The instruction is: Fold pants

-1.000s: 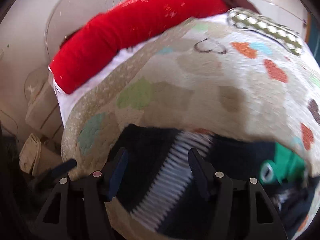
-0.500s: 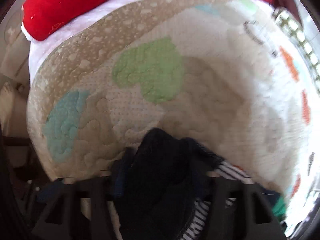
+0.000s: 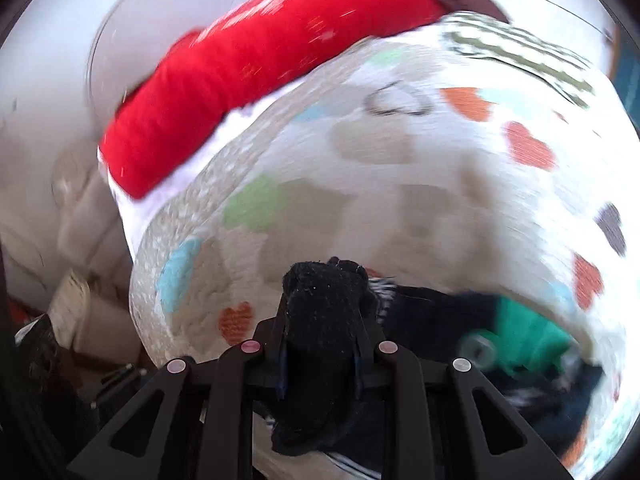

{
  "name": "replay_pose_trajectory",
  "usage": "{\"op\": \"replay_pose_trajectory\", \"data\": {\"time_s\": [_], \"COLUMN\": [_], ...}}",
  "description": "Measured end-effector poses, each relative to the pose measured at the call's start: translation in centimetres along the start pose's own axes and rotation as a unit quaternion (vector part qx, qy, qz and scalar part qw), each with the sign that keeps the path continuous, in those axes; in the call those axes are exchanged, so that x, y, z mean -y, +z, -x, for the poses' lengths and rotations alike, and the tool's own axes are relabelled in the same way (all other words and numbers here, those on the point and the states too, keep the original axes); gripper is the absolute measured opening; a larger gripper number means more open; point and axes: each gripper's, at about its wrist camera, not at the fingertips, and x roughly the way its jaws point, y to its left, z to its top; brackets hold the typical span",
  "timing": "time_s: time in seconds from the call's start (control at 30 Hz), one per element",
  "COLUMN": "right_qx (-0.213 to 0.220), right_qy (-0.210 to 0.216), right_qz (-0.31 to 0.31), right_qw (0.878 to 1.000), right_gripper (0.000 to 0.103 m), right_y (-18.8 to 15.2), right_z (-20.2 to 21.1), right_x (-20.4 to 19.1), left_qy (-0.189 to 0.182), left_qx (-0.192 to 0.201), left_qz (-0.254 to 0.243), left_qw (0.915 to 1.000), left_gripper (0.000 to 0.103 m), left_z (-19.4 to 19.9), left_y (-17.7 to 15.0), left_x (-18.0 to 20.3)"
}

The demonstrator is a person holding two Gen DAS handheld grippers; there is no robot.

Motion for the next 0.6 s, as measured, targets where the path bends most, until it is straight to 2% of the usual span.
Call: {"op": "replay_pose_trajectory", "data": {"time_s": [0.17,0.23,0.3,0.33,0.37,0.4,0.43,0.5,0.6], "right_qx": [0.040,0.047,0.044,0.049,0.058,0.071,0.092,0.121,0.146], "right_qy": [-0.009,-0.021,-0.097,-0.169,-0.208,-0.219,-0.197,-0.139,-0.038], "right_qz": [-0.090,-0.113,-0.102,-0.093,-0.091,-0.096,-0.116,-0.139,-0.141], "right_qw": [0.995,0.992,0.989,0.980,0.972,0.968,0.969,0.973,0.978], "right_gripper": [0.025,0.030,0.051,0.052,0.053,0.052,0.050,0.028,0.027], "right_y": [-3.4,-5.1,-6.5,-7.4,-7.9,-8.3,-8.9,-9.4,-9.3], "right_z": [4.4,5.1,5.6,6.6,7.3,8.1,9.5,11.0,11.2], "right_x": [7.8,10.7,12.4,13.5,14.1,14.5,15.0,15.2,13.9], "left_qy": [-0.001,-0.005,-0.009,-0.009,-0.007,-0.004,-0.003,0.000,-0.002], "left_qx": [-0.007,-0.015,-0.022,-0.023,-0.024,-0.024,-0.024,-0.027,-0.049], "left_qz": [-0.029,-0.032,-0.037,-0.042,-0.049,-0.056,-0.062,-0.076,-0.085], "left_qw": [0.9996,0.9994,0.9990,0.9988,0.9985,0.9981,0.9978,0.9968,0.9952], "left_gripper": [0.048,0.049,0.052,0.053,0.055,0.055,0.055,0.056,0.056], "left_z": [-1.1,-1.7,-2.0,-2.3,-2.5,-2.9,-3.3,-4.5,-6.7], "left_y": [0.7,1.0,1.1,1.3,1.5,1.7,1.9,2.1,1.7], "left_x": [3.1,4.1,5.2,5.8,6.6,7.2,7.7,9.0,10.4]}}
